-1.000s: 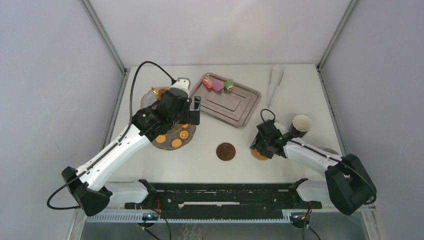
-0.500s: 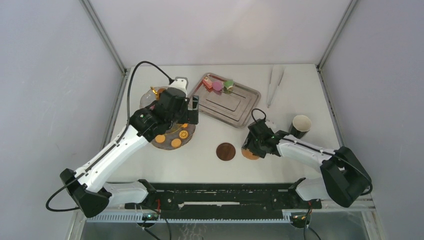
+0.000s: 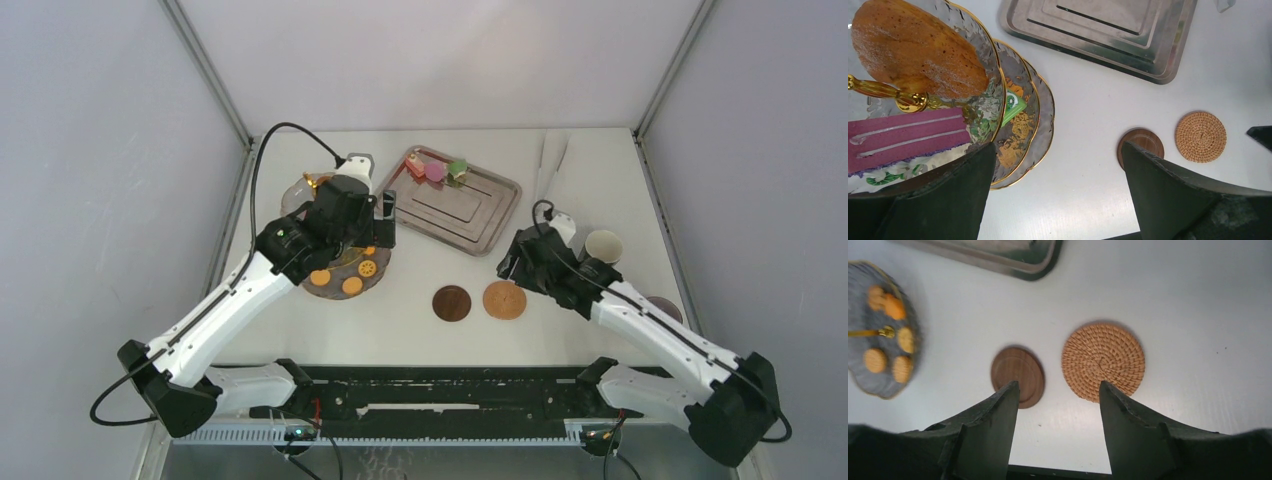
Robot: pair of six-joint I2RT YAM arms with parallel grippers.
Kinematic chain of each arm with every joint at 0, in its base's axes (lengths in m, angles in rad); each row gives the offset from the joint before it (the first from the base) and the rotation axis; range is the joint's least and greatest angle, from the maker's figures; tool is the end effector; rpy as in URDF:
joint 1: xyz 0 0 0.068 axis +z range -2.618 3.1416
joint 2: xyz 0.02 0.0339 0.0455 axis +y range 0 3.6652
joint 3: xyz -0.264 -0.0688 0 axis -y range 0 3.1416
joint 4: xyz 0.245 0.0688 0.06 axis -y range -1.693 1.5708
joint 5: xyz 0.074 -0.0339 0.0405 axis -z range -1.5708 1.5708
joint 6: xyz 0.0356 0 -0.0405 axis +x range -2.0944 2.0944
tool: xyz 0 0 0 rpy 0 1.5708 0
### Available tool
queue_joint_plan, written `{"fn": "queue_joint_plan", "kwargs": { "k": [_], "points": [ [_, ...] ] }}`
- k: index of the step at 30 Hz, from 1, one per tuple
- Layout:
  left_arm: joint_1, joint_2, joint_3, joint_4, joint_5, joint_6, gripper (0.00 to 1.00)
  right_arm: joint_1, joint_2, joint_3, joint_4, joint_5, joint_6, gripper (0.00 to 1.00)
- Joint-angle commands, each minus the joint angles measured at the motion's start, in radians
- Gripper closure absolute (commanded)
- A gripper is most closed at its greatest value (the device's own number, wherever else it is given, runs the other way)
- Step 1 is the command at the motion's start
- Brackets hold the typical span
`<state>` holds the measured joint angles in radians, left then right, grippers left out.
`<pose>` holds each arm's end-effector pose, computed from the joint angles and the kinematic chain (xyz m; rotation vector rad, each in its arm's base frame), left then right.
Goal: Serve the afternoon tea
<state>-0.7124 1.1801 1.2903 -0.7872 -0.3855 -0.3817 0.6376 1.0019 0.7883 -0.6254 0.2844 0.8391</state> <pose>0.1902 -0.1466 0.3772 0.1582 2.1902 -0.1806 0.1684 0.1123 0.2621 0.3713 2.3679 0.3638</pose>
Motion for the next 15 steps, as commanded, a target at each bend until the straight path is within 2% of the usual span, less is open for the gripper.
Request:
{"fn": "queue_joint_plan", "kwargs": {
  "k": [1,4,7,10,12,15],
  "points": [
    [0.011,-0.007,0.024,0.019,-0.014,0.013,0.00,0.015,0.054,0.054,-0.060,0.067,-0.025,0.32],
    [0.011,-0.026,0.017,0.016,-0.014,0.003,0.00,-0.054,-0.023,0.056,-0.135,0.202,-0.054,0.29],
    [0.011,-0.038,0.023,0.008,-0.009,0.000,0.00,-0.193,-0.109,0.055,-0.196,0.262,-0.130,0.28],
    [0.011,-0.049,0.040,0.003,-0.006,-0.001,0.00,-0.329,-0.150,0.053,-0.210,0.232,-0.222,0.25],
    [0.011,-0.057,0.053,0.009,-0.001,-0.002,0.00,-0.416,-0.128,0.055,-0.208,0.178,-0.269,0.23],
    [0.011,-0.067,0.071,0.026,0.015,0.002,0.00,-0.478,-0.062,0.058,-0.193,0.136,-0.317,0.22]
  ]
}}
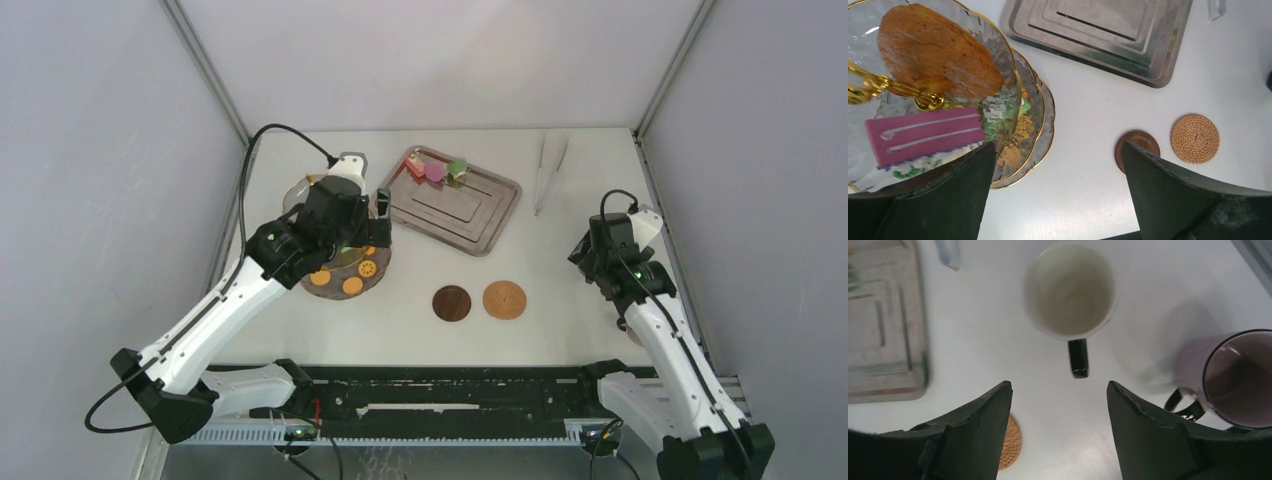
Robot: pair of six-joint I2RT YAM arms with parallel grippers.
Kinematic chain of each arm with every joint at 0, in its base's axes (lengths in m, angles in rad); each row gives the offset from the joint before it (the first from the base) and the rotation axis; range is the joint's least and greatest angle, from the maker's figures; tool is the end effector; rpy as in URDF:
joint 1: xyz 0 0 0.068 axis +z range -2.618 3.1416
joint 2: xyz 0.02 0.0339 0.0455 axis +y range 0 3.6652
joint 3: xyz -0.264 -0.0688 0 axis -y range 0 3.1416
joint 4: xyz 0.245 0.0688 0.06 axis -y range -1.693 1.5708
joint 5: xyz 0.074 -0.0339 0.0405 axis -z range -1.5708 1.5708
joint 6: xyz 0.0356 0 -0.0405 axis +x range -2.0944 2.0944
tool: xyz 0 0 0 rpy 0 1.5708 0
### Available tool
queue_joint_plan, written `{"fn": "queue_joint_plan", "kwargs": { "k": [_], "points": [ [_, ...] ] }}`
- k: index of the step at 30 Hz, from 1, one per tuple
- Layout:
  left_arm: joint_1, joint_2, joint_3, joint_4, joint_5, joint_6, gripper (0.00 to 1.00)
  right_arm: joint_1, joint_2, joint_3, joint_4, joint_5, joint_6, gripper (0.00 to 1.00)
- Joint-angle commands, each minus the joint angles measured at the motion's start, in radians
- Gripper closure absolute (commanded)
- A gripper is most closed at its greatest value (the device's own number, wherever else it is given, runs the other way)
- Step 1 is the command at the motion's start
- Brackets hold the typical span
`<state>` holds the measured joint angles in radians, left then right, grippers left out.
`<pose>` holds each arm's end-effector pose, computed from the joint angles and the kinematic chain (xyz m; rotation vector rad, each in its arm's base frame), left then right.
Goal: Serve the afternoon tea
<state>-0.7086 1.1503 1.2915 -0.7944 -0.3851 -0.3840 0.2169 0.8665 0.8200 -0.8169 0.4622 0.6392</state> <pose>0.1843 -0.1404 0.3834 0.1441 2.1709 -0.1950 0.1649 0.0201 0.2828 0.6817 2.2209 -0.1407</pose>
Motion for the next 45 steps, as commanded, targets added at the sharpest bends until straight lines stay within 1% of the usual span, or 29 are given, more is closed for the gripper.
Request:
{"fn": "queue_joint_plan", "kwargs": {
  "k": [1,5,8,12,18,23,27,30,31,34,37,39,42,45],
  "points": [
    [0.008,-0.041,0.072,0.037,0.018,0.007,0.00,-0.066,0.096,0.026,0.013,-0.048,-0.131,0.22],
    [0.008,-0.037,0.085,0.033,0.011,0.016,0.00,-0.115,0.176,0.016,0.088,-0.099,-0.178,0.22],
    [0.007,-0.033,0.091,0.028,0.009,0.017,0.00,-0.162,0.192,0.012,0.128,-0.141,-0.186,0.22],
    [0.008,-0.039,0.093,0.036,0.025,0.030,0.00,-0.220,0.228,0.004,0.164,-0.248,-0.208,0.26],
    [0.008,-0.083,0.111,0.054,0.073,0.063,0.00,-0.231,0.269,0.002,0.183,-0.243,-0.209,0.32],
    [0.008,-0.105,0.158,0.049,0.167,0.090,0.00,-0.236,0.308,0.002,0.177,-0.254,-0.209,0.37],
    [0.006,-0.105,0.179,0.060,0.285,0.097,0.00,-0.239,0.332,-0.008,0.185,-0.227,-0.198,0.49],
    [-0.002,-0.100,0.175,0.073,0.345,0.096,0.00,-0.243,0.334,-0.010,0.185,-0.225,-0.195,0.62],
    [-0.006,-0.099,0.172,0.075,0.352,0.094,0.00,-0.242,0.328,-0.009,0.183,-0.226,-0.194,0.69],
    [-0.011,-0.100,0.163,0.075,0.336,0.096,0.00,-0.239,0.291,-0.011,0.176,-0.229,-0.194,1.00],
    [-0.011,-0.097,0.156,0.058,0.280,0.094,0.00,-0.217,0.219,-0.010,0.178,-0.249,-0.204,1.00],
    [-0.011,-0.081,0.156,0.026,0.213,0.091,0.00,-0.176,0.172,-0.002,0.176,-0.259,-0.201,1.00],
    [-0.011,-0.047,0.146,-0.015,0.145,0.081,0.01,-0.065,0.118,0.023,0.160,-0.236,-0.181,1.00],
    [-0.010,-0.025,0.116,-0.030,0.047,0.054,0.01,0.093,0.099,0.050,0.159,-0.215,-0.138,1.00]
  ]
}}
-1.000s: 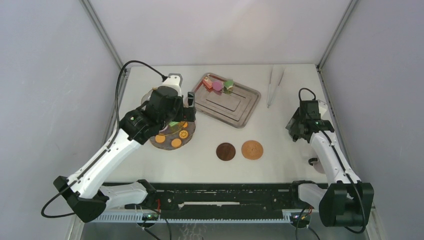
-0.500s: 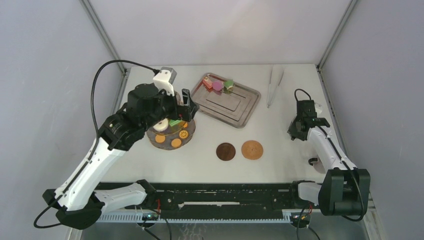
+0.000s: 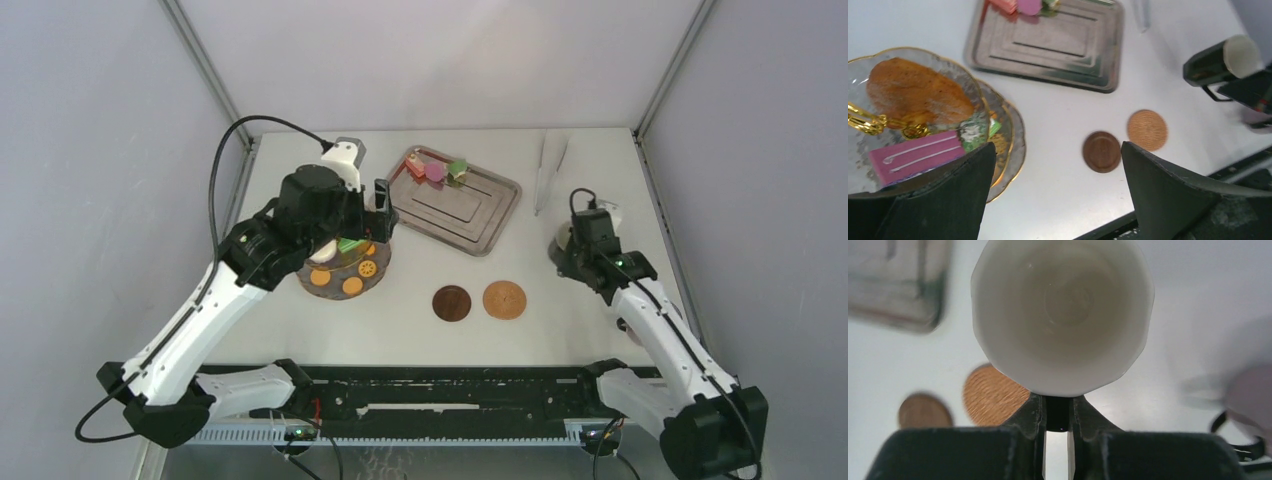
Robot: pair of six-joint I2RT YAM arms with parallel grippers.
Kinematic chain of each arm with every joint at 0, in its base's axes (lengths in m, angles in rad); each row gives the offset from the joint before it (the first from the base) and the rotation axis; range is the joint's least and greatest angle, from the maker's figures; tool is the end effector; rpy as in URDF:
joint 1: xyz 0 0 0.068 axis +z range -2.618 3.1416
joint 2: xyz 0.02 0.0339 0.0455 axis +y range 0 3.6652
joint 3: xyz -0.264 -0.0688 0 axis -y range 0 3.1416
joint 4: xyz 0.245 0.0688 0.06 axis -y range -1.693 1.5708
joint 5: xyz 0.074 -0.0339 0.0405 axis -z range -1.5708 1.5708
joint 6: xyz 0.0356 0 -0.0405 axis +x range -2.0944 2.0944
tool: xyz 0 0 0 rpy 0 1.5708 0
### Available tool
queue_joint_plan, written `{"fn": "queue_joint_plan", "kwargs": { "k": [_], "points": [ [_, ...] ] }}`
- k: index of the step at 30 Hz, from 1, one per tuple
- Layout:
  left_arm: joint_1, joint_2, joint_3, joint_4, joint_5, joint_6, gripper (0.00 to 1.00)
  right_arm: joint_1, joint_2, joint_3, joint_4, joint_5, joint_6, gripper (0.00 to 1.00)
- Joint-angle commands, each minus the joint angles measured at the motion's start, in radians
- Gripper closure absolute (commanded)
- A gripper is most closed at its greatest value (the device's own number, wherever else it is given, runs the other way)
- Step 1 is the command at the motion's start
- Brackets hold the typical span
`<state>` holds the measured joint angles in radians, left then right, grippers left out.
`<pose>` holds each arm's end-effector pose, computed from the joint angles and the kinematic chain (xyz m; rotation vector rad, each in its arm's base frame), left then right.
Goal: Serve the afternoon tea
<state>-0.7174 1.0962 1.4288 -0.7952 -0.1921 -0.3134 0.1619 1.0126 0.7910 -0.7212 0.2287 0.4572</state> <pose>0.1618 -0.1322 0.4364 0.2917 2.0336 -0.4535 0.1950 0.0237 0.2542 0.4558 2.4365 -0.0259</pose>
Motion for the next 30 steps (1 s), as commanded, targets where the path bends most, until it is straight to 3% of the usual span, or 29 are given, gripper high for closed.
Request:
{"fn": "queue_joint_plan", "kwargs": {
  "k": [1,8,14,30],
  "points": [
    [-0.001,0.035,-0.027,-0.035,-0.179,-0.023,0.01,0.196,-0.044,0.091,0.063,0.029,0.060,1.00],
    [0.005,0.022,-0.033,-0.032,-0.186,-0.033,0.00,0.516,0.040,0.136,0.136,0.025,0.155,1.00],
    [0.006,-0.013,-0.012,-0.034,-0.150,-0.038,0.00,0.708,0.169,0.166,0.205,0.013,0.153,1.00],
    [0.006,-0.064,-0.006,-0.038,-0.135,-0.059,0.00,0.852,0.301,0.224,0.152,0.014,0.155,1.00]
  ]
}}
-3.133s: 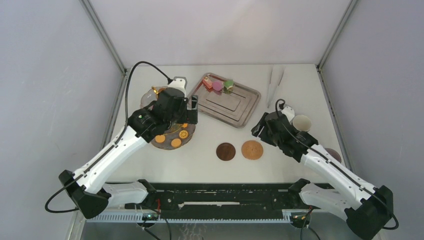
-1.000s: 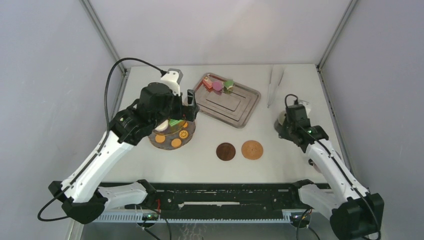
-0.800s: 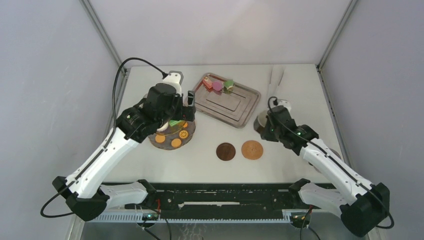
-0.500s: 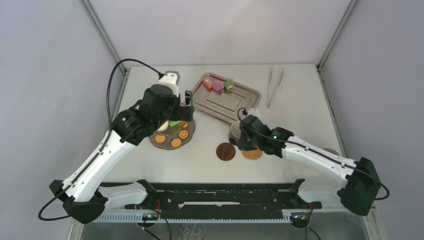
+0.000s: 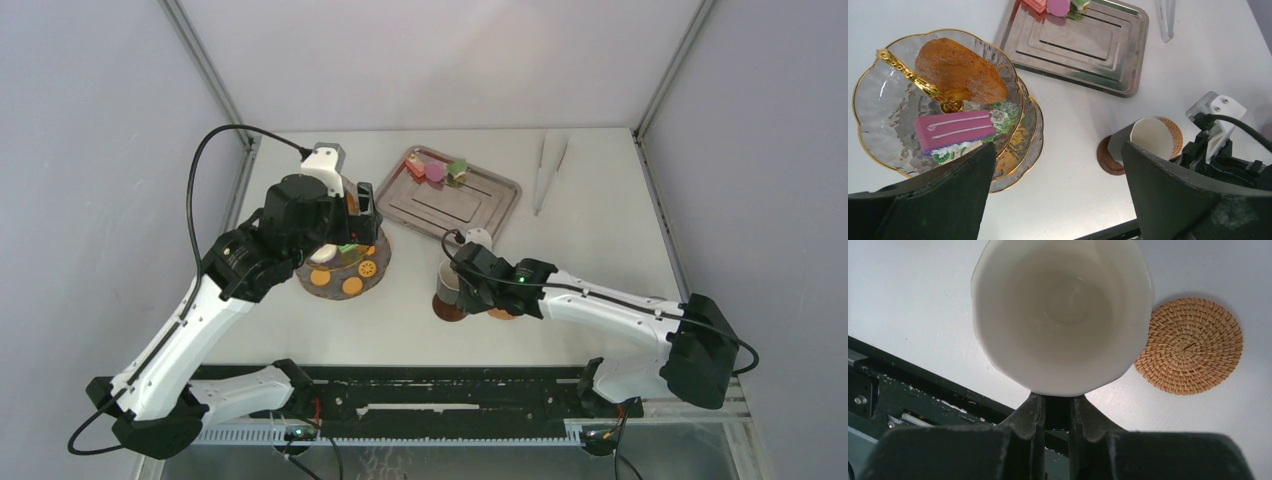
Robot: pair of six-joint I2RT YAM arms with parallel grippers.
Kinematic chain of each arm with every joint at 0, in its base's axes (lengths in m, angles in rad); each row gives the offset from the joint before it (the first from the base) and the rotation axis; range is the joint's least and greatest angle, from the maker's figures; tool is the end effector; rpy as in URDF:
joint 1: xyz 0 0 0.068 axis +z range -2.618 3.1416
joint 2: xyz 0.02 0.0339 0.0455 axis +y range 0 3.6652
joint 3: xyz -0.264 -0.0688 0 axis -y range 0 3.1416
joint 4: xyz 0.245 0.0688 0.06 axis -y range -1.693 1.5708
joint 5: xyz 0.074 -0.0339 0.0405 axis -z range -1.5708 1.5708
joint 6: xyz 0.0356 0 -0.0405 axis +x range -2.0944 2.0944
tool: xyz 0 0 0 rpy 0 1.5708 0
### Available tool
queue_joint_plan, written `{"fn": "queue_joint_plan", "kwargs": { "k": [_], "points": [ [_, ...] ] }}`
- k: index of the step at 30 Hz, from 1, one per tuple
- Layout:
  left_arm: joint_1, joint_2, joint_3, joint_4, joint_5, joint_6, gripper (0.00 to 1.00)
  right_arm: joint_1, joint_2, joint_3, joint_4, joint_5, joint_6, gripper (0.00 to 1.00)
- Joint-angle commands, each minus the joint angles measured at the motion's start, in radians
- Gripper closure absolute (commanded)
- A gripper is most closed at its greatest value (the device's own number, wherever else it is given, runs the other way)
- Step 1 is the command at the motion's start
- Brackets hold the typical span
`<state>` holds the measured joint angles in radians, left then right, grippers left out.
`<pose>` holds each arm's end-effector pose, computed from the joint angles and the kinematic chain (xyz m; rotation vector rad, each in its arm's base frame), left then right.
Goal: Serve the afternoon tea
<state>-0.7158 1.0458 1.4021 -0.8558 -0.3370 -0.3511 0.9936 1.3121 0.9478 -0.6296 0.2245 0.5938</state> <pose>0.1517 -0.1163 0.4321 0.1677 2.0479 -0.3176 0.1496 0.2153 0.2464 -0.4246 2.5271 0.3394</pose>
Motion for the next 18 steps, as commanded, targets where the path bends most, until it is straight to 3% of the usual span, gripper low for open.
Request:
{"fn": "queue_joint_plan", "kwargs": {
  "k": [1,17,18],
  "points": [
    [0.004,-0.015,0.020,0.025,0.013,-0.024,0.00,0.024,0.009,0.067,0.053,0.020,0.021,1.00],
    [0.006,-0.011,0.019,0.026,-0.004,-0.023,0.00,0.052,0.036,0.066,0.015,0.017,0.007,1.00],
    [0.006,-0.012,0.019,0.026,-0.006,-0.023,0.00,0.052,0.032,0.067,0.013,0.015,0.006,0.92]
  ]
}}
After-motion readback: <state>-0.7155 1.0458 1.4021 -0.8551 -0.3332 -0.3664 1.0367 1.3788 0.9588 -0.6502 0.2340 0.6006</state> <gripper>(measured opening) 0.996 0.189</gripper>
